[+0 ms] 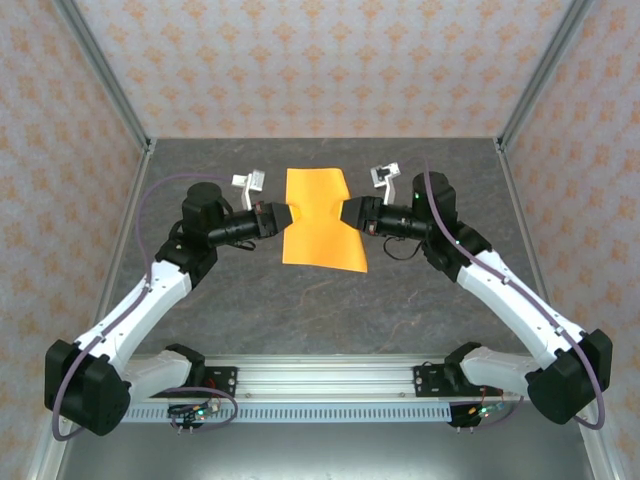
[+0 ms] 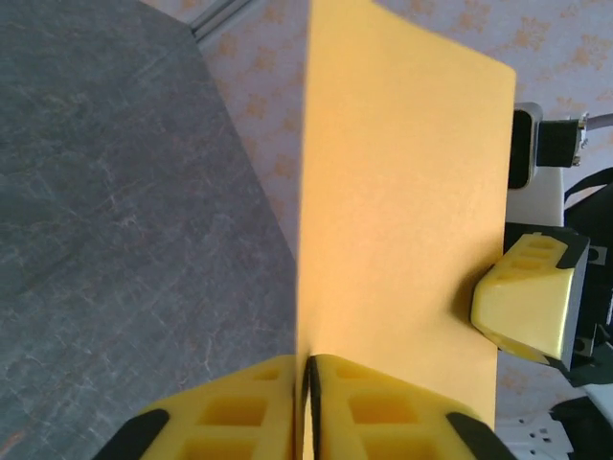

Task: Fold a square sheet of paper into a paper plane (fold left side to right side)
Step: Place a square sheet of paper at the center of the table.

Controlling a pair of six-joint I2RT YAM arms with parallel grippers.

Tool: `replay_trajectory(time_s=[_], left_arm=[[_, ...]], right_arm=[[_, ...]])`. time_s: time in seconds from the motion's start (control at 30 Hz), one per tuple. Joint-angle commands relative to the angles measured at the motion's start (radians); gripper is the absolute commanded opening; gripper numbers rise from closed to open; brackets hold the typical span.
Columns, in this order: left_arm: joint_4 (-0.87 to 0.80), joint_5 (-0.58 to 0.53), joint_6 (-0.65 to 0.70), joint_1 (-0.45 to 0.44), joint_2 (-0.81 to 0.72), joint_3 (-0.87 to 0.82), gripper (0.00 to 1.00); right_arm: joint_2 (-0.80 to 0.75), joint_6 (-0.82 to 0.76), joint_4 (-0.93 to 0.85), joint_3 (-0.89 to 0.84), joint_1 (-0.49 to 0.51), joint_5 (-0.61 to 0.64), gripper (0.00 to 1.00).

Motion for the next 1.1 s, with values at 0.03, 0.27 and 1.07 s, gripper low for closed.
replay_trajectory(time_s=[0.03, 0.27, 1.07], left_arm=[[-0.075, -0.087, 0.087, -0.002, 0.046, -0.04, 0.09], [-0.046, -0.201, 0.116, -0.002, 0.266, -0.119, 0.06], [-0.138, -0.287, 0.161, -0.004, 0.412, -0.117, 0.17]], right_arm=[[0.005, -0.118, -0.258, 0.064, -0.007, 0.255, 0.55], [0.037, -0.168, -0.445, 0.056, -0.007, 0.518, 0.76], [0.544, 0.076, -0.098, -0.085, 0.081, 0.393, 0.22]])
